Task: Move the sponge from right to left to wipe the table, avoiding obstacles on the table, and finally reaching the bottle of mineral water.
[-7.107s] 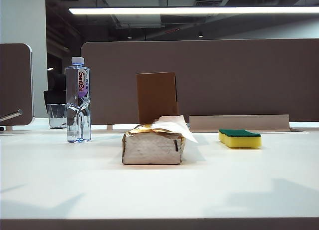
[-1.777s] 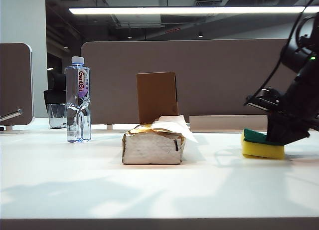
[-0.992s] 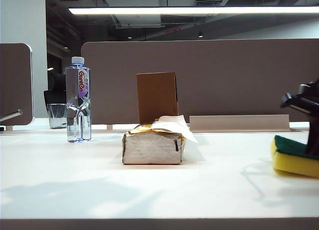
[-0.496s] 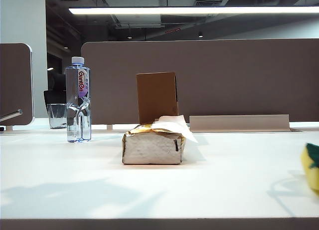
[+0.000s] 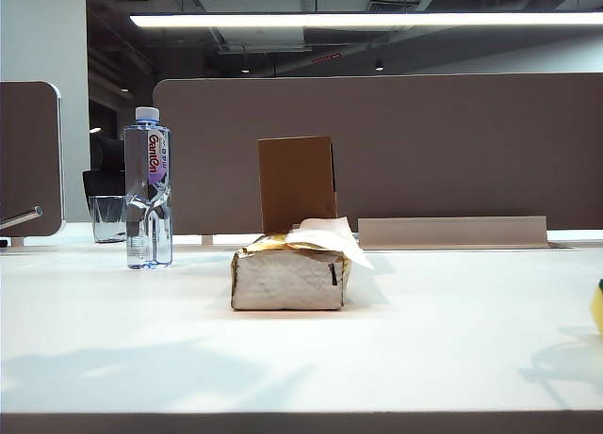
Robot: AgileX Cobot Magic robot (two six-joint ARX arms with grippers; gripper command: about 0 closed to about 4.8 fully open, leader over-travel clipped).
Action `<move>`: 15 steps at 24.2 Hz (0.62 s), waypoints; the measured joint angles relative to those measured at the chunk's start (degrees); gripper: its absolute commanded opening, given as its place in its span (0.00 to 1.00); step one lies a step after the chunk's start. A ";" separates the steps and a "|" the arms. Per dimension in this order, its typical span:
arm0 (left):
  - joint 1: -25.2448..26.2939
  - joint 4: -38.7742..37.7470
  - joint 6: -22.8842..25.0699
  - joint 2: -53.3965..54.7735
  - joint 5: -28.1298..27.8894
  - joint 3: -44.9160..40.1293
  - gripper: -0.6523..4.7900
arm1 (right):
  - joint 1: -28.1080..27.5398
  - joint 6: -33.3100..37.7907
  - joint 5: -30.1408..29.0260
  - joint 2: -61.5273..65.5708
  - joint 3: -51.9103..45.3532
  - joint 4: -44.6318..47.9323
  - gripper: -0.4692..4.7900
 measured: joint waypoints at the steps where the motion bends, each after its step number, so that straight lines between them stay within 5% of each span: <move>1: 0.00 -0.04 0.00 -0.11 0.02 0.00 0.86 | 0.39 0.00 0.24 0.00 0.00 0.15 0.08; 8: 0.00 -0.07 0.02 -0.09 0.52 0.00 0.86 | 5.33 1.88 2.93 2.51 0.11 3.02 0.08; 15: 0.00 -0.07 0.02 -0.09 2.27 0.00 0.86 | 14.27 7.50 4.57 11.91 0.94 15.85 0.08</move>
